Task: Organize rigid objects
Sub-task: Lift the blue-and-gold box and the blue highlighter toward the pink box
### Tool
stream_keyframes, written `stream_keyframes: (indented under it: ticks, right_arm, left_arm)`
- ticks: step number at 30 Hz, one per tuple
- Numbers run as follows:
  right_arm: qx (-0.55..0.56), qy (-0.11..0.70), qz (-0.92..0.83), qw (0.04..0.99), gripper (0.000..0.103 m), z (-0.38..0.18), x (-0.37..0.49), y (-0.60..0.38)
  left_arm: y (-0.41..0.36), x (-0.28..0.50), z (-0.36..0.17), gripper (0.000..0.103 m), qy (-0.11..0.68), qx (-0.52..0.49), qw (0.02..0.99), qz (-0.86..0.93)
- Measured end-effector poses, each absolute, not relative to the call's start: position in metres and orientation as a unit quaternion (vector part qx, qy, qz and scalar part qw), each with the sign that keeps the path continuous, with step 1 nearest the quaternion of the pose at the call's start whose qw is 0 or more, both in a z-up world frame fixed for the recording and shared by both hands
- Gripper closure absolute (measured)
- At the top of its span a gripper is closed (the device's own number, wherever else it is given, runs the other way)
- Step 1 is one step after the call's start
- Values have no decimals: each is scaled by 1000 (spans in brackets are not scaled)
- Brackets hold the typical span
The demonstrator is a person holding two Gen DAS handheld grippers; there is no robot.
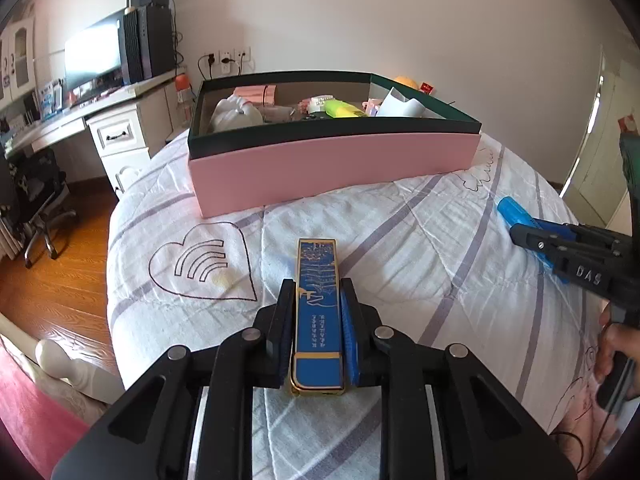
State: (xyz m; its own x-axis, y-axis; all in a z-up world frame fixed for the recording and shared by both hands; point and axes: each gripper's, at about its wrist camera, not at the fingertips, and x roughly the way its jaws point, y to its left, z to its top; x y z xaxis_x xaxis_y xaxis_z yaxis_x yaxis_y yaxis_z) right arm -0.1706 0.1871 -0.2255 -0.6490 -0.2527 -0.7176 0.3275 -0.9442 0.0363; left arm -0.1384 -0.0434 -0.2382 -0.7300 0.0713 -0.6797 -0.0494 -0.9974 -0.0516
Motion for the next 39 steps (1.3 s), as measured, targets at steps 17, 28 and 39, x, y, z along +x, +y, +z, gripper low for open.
stream_keyframes:
  ticks: [17,28,39]
  right_arm:
    - [372,37,-912,170,76,-214,-167,202]
    - [364,15,-911,191,76,-200,-171,209]
    - [333,18,-916,223,76,-162,-187,205]
  left_arm:
    - [-31,-143,-223,83,0,-364,49,930]
    - [-23,-149,-203,83,7,-349,60,935]
    - [-15,-166,-160,83,11,-316,75,946]
